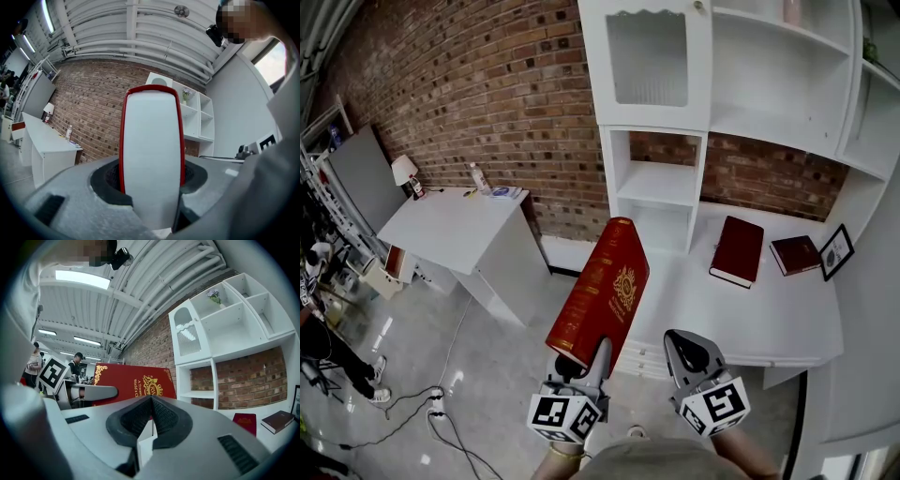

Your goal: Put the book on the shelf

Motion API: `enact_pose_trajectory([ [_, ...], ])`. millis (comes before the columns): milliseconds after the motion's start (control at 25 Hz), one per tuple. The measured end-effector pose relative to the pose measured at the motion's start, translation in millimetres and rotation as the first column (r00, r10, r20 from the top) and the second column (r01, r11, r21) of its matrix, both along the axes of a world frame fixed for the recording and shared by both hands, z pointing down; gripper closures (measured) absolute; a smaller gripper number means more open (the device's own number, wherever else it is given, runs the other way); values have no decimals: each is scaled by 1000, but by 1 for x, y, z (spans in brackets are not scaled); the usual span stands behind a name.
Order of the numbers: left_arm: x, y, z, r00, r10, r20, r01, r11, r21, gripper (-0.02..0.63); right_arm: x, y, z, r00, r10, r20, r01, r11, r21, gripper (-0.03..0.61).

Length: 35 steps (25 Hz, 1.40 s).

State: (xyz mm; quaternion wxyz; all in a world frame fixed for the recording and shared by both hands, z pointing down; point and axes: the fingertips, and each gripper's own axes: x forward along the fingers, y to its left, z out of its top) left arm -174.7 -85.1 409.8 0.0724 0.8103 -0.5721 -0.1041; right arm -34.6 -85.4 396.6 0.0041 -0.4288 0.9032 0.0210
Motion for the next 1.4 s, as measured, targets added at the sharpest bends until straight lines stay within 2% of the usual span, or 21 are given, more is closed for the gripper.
enact_pose_trajectory([
  [360, -6, -24, 6, 999, 31, -9, -31, 999, -35, 380, -8, -21, 3, 1000, 30, -5, -30, 1000, 2, 572],
  [560, -7, -37, 7, 999, 48, -4, -49, 999, -15, 380, -7, -28, 4, 999, 50, -12, -50, 999, -4, 572],
  [960, 0, -62, 8, 997, 78, -6, -78, 996, -42, 380, 0, -49, 5, 996, 84, -16, -84, 996, -11, 572],
  [1400, 5, -112, 3, 996, 85, 11, -85, 996, -13, 380, 2, -100, 5, 997, 77, -6, -77, 997, -10, 572],
])
